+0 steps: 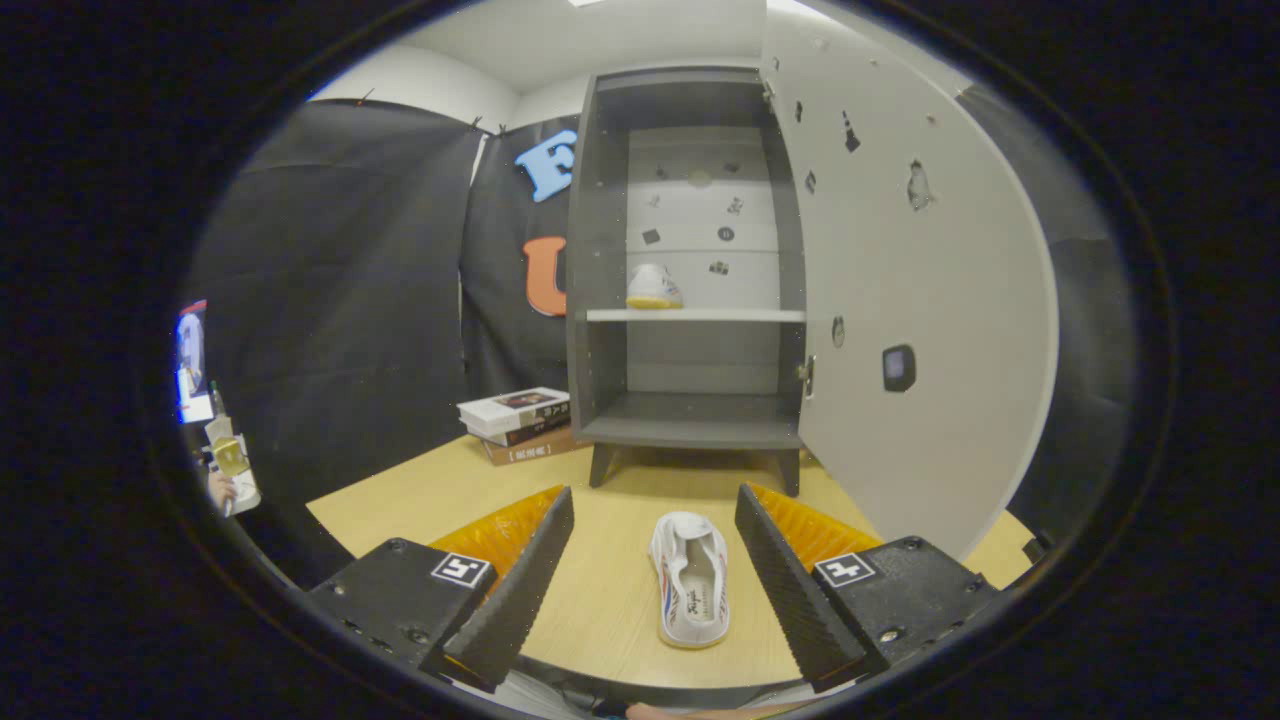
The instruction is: Open the shoe cabinet door, grab the shoes and put them into the shoe cabinet, then close the shoe cabinet door.
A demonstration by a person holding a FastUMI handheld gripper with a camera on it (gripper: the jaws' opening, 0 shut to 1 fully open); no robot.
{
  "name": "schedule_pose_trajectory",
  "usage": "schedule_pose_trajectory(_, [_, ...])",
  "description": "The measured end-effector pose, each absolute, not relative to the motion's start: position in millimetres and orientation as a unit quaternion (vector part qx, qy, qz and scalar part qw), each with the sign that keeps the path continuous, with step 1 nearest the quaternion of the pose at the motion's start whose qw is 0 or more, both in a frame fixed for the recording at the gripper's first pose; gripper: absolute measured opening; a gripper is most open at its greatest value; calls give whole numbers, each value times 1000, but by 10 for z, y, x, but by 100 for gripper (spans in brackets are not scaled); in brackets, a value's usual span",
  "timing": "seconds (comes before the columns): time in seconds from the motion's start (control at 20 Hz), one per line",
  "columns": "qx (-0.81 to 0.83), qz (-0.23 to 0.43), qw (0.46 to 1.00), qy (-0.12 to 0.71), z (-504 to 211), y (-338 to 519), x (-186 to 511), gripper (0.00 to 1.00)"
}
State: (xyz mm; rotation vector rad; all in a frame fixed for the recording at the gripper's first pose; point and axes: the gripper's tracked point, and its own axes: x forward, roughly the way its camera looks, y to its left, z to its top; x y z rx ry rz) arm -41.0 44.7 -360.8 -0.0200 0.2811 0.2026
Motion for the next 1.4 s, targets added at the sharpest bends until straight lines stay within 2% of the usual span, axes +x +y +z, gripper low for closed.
schedule_pose_trajectory(0.25, [-4,108,967,231,-4479,543,-164,100])
schedule_pose_trajectory(0.55, [27,96,959,266,-4916,523,201,97])
schedule_pose_trajectory(0.65, [37,92,958,269,-4949,552,354,89])
schedule_pose_trajectory(0.7, [43,88,958,269,-4964,555,431,81])
schedule_pose_trajectory(0.85, [57,76,956,278,-5042,557,618,73])
schedule_pose_trajectory(0.95, [55,58,958,276,-5067,506,679,61])
schedule_pose_trajectory(1.0, [54,43,960,272,-5064,440,700,49])
schedule_pose_trajectory(1.1, [79,57,956,275,-5091,487,701,26])
schedule_pose_trajectory(1.2, [94,70,954,274,-5083,482,697,12])
schedule_pose_trajectory(1.4, [100,76,956,266,-5048,469,608,4])
